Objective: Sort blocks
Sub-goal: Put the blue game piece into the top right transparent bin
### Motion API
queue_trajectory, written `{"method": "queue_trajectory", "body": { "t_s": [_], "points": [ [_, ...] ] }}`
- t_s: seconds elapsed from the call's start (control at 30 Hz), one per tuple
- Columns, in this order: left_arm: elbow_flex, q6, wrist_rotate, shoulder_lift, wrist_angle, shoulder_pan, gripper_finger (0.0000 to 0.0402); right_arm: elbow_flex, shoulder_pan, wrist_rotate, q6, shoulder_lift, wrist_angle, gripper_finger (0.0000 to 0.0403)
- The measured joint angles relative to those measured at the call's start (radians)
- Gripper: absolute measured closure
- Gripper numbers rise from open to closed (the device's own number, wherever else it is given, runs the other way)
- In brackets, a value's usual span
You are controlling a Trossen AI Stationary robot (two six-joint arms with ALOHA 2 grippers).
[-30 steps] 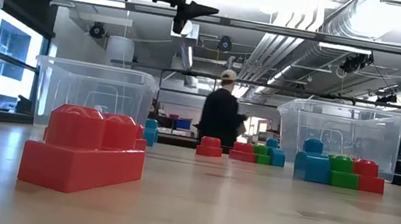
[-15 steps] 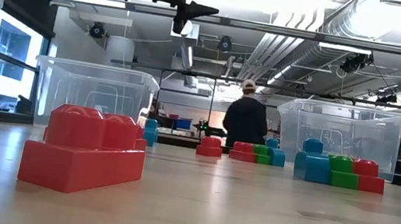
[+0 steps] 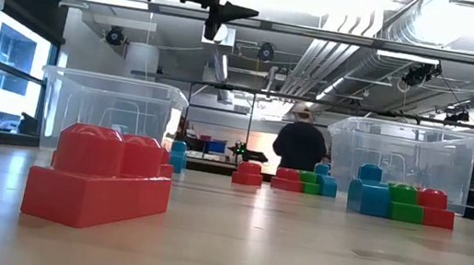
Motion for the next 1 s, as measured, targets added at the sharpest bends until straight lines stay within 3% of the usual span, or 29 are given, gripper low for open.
{"method": "queue_trajectory", "body": {
  "t_s": [0.27, 0.33, 0.5, 0.57, 0.8, 0.9, 1.0],
  "points": [
    [0.0, 0.0, 0.0, 0.0, 0.002, 0.0, 0.0218, 0.002, 0.0, 0.007, -0.018, 0.002, -0.02, 0.0375],
    [0.0, -0.005, 0.0, 0.0, 0.019, 0.0, 0.0218, 0.01, 0.001, 0.029, -0.031, -0.015, -0.042, 0.0387],
    [0.0, -0.05, 0.006, -0.021, 0.142, 0.009, 0.0218, 0.093, -0.023, 0.124, -0.09, -0.123, -0.226, 0.0376],
    [0.0, -0.049, 0.006, -0.036, 0.193, 0.01, 0.0218, 0.14, -0.045, 0.231, -0.137, -0.183, -0.323, 0.0387],
    [0.0, -0.017, 0.004, -0.083, 0.25, 0.024, 0.0218, 0.269, -0.241, 0.834, -0.39, -0.377, -0.456, 0.0394],
    [0.0, -0.016, 0.003, -0.099, 0.248, 0.031, 0.0218, 0.28, -0.409, 0.976, -0.573, -0.44, -0.484, 0.0399],
    [0.0, -0.016, 0.003, -0.111, 0.248, 0.036, 0.0218, 0.271, -0.624, 1.045, -0.748, -0.481, -0.485, 0.0399]
  ]
}}
